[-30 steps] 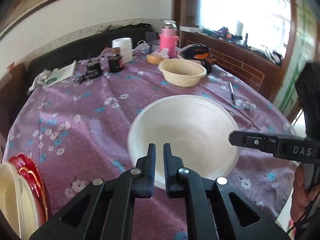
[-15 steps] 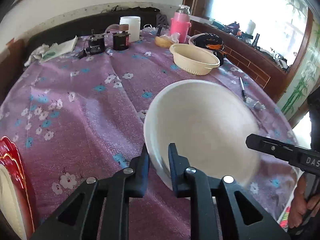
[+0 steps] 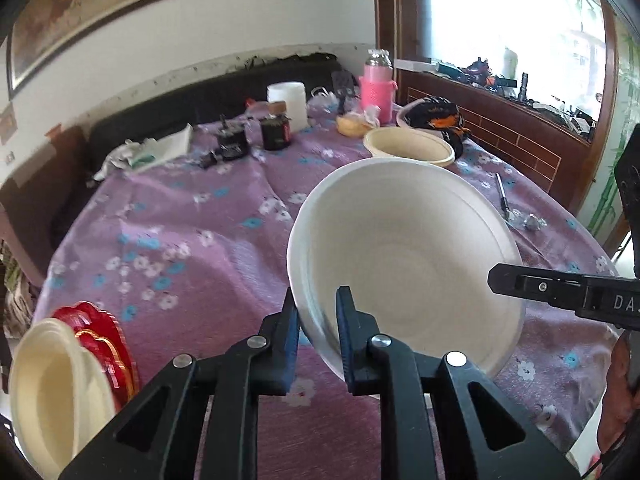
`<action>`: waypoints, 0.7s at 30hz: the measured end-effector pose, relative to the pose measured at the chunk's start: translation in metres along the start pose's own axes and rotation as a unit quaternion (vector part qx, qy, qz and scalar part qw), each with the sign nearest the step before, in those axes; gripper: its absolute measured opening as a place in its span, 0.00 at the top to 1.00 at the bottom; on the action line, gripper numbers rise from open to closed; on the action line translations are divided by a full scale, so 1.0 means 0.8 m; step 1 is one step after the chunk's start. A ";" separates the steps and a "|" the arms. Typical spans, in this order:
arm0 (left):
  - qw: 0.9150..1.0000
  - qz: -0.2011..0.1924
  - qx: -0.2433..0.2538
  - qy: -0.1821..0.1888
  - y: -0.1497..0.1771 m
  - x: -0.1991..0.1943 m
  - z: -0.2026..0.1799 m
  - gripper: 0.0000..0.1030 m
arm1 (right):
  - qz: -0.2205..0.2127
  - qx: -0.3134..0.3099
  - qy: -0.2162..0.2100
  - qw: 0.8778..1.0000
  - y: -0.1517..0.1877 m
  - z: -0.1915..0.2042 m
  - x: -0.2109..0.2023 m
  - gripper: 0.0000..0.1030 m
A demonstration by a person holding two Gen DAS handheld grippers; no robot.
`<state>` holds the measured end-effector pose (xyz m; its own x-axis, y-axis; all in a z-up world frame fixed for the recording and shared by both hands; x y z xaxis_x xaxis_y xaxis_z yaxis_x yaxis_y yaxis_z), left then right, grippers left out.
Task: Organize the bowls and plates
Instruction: 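Carry the white foam bowl with both grippers over the bowl stack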
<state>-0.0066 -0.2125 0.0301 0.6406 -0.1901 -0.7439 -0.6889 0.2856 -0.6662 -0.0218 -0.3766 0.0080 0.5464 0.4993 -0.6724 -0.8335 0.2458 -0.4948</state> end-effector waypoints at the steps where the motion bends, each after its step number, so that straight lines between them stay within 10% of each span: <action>1: 1.000 -0.004 -0.001 -0.004 0.000 -0.003 0.003 0.84 | 0.001 -0.001 -0.001 1.000 0.000 0.003 0.001 0.84; 21: 0.997 -0.044 -0.051 -0.048 0.005 -0.058 0.072 0.80 | 0.021 -0.046 -0.042 0.998 -0.019 0.088 0.015 0.84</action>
<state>-0.0197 -0.1486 0.0646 0.7262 -0.1189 -0.6771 -0.6564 0.1728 -0.7344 -0.0084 -0.3159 0.0464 0.4994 0.5757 -0.6474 -0.8422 0.1473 -0.5186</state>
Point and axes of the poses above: each gripper's, at about its wrist camera, not at the fingertips, and x roughly the way its jaws point, z to its left, y to its underside, the point moved 5 cm from there along x, roughly the way its jaws point, and after that the axes turned 7 degrees about z, right-handed, at the moved point
